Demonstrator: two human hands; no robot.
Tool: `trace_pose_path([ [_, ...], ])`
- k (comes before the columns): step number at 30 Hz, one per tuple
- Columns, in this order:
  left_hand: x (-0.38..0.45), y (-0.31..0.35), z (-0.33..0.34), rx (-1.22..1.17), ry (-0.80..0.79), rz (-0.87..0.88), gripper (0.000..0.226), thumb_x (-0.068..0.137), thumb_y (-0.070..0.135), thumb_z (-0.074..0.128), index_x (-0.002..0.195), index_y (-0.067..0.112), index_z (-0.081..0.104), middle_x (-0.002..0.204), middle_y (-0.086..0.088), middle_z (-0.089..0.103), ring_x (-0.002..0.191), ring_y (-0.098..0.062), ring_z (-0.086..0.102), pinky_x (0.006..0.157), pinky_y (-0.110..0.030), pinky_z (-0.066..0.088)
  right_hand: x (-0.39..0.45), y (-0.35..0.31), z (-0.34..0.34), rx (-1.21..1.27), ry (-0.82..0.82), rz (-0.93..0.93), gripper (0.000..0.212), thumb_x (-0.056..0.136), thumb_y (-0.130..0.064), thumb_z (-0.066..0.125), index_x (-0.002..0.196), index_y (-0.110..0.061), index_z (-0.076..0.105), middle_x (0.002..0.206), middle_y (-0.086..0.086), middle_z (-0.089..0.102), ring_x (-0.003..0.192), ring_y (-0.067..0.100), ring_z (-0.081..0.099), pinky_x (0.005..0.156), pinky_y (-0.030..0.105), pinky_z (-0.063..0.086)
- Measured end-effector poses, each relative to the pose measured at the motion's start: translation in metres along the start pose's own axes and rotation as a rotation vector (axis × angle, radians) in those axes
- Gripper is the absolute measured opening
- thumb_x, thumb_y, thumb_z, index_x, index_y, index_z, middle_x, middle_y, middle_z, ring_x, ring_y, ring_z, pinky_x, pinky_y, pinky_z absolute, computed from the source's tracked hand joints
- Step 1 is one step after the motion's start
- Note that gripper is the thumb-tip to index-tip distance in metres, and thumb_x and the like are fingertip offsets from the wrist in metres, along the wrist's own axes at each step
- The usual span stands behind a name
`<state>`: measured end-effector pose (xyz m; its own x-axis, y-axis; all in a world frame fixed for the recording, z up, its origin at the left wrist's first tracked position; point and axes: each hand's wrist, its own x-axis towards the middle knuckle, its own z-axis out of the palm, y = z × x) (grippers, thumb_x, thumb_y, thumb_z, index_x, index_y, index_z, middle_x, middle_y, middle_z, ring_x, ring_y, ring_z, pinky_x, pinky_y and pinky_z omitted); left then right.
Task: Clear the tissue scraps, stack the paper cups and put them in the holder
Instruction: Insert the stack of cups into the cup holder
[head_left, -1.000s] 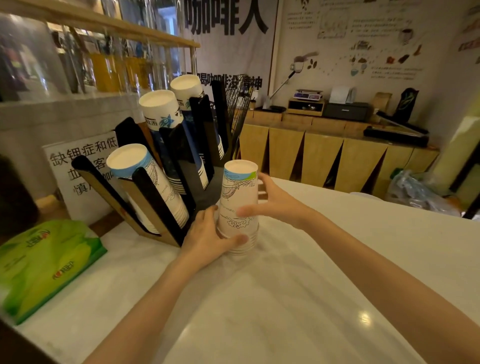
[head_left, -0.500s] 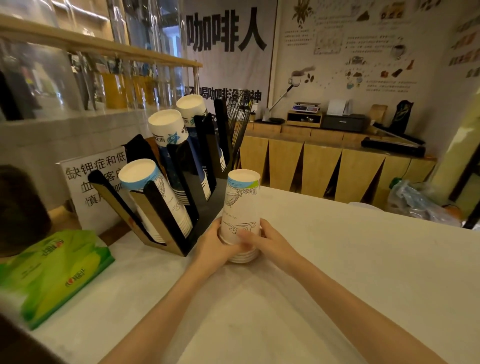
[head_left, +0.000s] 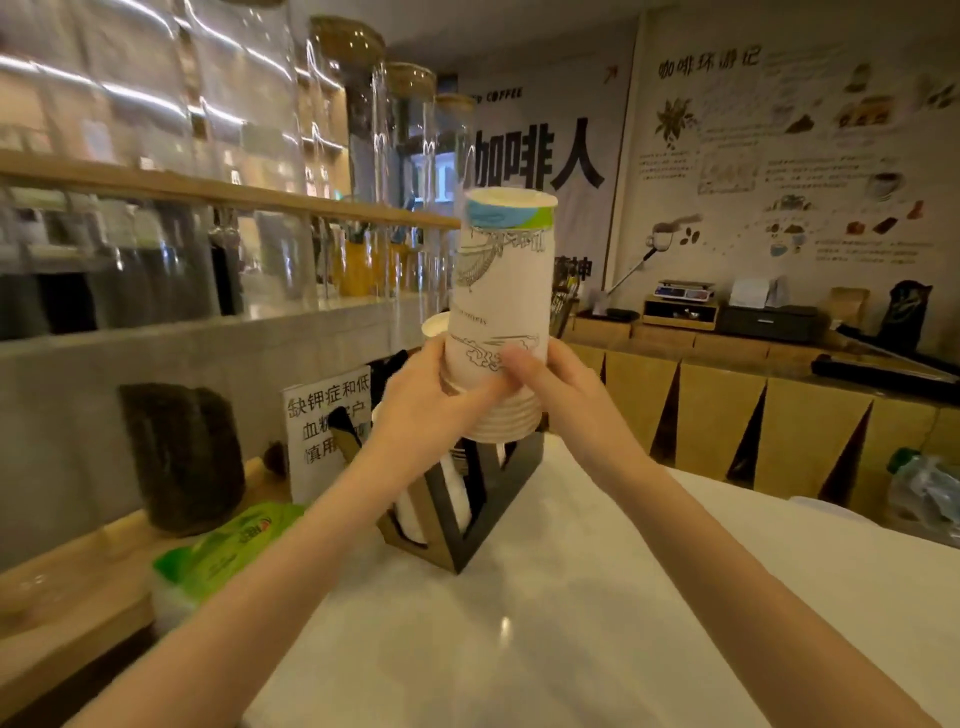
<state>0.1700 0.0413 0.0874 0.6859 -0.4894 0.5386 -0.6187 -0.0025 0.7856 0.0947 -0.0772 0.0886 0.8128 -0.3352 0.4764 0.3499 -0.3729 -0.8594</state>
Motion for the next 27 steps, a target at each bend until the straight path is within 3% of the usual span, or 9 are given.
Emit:
trace_pose_path([
  [3, 0.016, 0.008, -0.035, 0.082, 0.042, 0.023, 0.04, 0.072, 0.047, 0.065, 0.105, 0.036, 0.045, 0.088, 0.029, 0.05, 0.08, 0.011, 0.048, 0.056, -0.007, 0.043, 0.023, -0.016, 0.023, -0.013, -0.015, -0.045, 0.052, 0.078, -0.051, 0.057, 0.125, -0.028, 0.05, 0.119, -0.009, 0.062, 0.106, 0.006, 0.059, 0.085, 0.022, 0.049],
  [5, 0.024, 0.003, -0.054, 0.11, 0.025, 0.013, 0.048, 0.071, 0.048, 0.065, 0.113, 0.031, 0.048, 0.094, 0.021, 0.055, 0.081, 0.007, 0.05, 0.06, -0.011, 0.039, 0.034, -0.021, 0.037, -0.016, -0.003, -0.071, 0.054, 0.079, -0.048, 0.059, 0.128, -0.029, 0.046, 0.122, -0.006, 0.06, 0.107, 0.008, 0.058, 0.086, 0.024, 0.049],
  [10, 0.028, -0.026, -0.077, 0.116, -0.052, -0.061, 0.064, 0.072, 0.042, 0.067, 0.128, 0.026, 0.041, 0.115, 0.011, 0.053, 0.094, -0.006, 0.052, 0.065, -0.014, 0.038, 0.039, -0.009, 0.063, -0.028, -0.023, -0.029, 0.061, 0.078, -0.044, 0.064, 0.132, -0.03, 0.041, 0.122, -0.005, 0.057, 0.103, 0.008, 0.055, 0.069, 0.016, 0.044],
  [15, 0.029, -0.056, -0.082, 0.127, -0.076, -0.109, 0.068, 0.069, 0.037, 0.072, 0.128, 0.027, 0.04, 0.118, 0.005, 0.056, 0.105, -0.015, 0.054, 0.078, -0.023, 0.043, 0.037, 0.005, 0.075, -0.027, -0.075, 0.03, 0.044, 0.081, -0.037, 0.063, 0.12, -0.035, 0.042, 0.1, -0.023, 0.052, 0.086, -0.009, 0.05, 0.06, 0.007, 0.045],
  [17, 0.029, -0.063, -0.082, 0.126, -0.095, -0.126, 0.068, 0.068, 0.036, 0.074, 0.127, 0.026, 0.041, 0.115, 0.005, 0.057, 0.103, -0.014, 0.055, 0.073, -0.019, 0.043, 0.038, 0.011, 0.08, -0.025, -0.095, 0.042, 0.047, 0.082, -0.035, 0.062, 0.123, -0.034, 0.041, 0.103, -0.021, 0.054, 0.091, -0.005, 0.053, 0.069, 0.009, 0.046],
  [19, 0.028, -0.068, -0.081, 0.15, -0.112, -0.131, 0.067, 0.066, 0.037, 0.075, 0.124, 0.026, 0.044, 0.111, 0.008, 0.058, 0.097, -0.008, 0.055, 0.07, -0.015, 0.042, 0.039, 0.02, 0.083, -0.015, -0.105, 0.092, 0.051, 0.083, -0.034, 0.06, 0.13, -0.03, 0.039, 0.113, -0.012, 0.054, 0.103, 0.005, 0.054, 0.083, 0.021, 0.044],
  [23, 0.024, -0.073, -0.077, 0.165, -0.167, -0.132, 0.066, 0.064, 0.03, 0.078, 0.12, 0.025, 0.044, 0.099, 0.016, 0.055, 0.09, -0.001, 0.054, 0.066, -0.011, 0.04, 0.035, 0.033, 0.085, 0.066, -0.115, 0.213, 0.046, 0.091, -0.034, 0.046, 0.135, -0.024, 0.035, 0.11, -0.014, 0.052, 0.109, 0.009, 0.048, 0.084, 0.02, 0.043],
  [27, 0.02, -0.079, -0.073, 0.199, -0.157, -0.127, 0.07, 0.063, 0.022, 0.08, 0.122, 0.021, 0.043, 0.105, 0.01, 0.052, 0.099, -0.009, 0.049, 0.078, -0.02, 0.041, 0.029, 0.05, 0.087, 0.123, -0.065, 0.349, 0.048, 0.093, -0.043, 0.034, 0.137, -0.022, 0.037, 0.139, 0.002, 0.048, 0.13, 0.02, 0.042, 0.111, 0.039, 0.033],
])
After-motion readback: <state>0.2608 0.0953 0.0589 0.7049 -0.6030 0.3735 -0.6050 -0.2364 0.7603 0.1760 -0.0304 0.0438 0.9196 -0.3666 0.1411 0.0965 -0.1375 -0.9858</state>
